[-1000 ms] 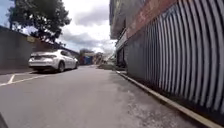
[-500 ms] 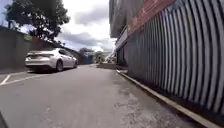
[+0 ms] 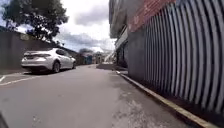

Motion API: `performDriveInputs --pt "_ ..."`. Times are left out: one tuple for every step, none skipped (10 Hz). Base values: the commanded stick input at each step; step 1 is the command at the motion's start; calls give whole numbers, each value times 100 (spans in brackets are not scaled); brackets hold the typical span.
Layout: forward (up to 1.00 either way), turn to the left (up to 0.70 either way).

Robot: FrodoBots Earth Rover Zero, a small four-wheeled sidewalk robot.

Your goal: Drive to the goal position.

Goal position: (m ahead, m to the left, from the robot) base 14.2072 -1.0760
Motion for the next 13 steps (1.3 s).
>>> performDriveInputs --pt "45 0" --pt "45 0" --pt "45 0" --pt "45 0" --pt "45 0" --pt "45 0" --pt "45 0" --pt "45 0" --pt "45 0" --pt "45 0" --pt "45 0" --pt "45 0" --pt "45 0"
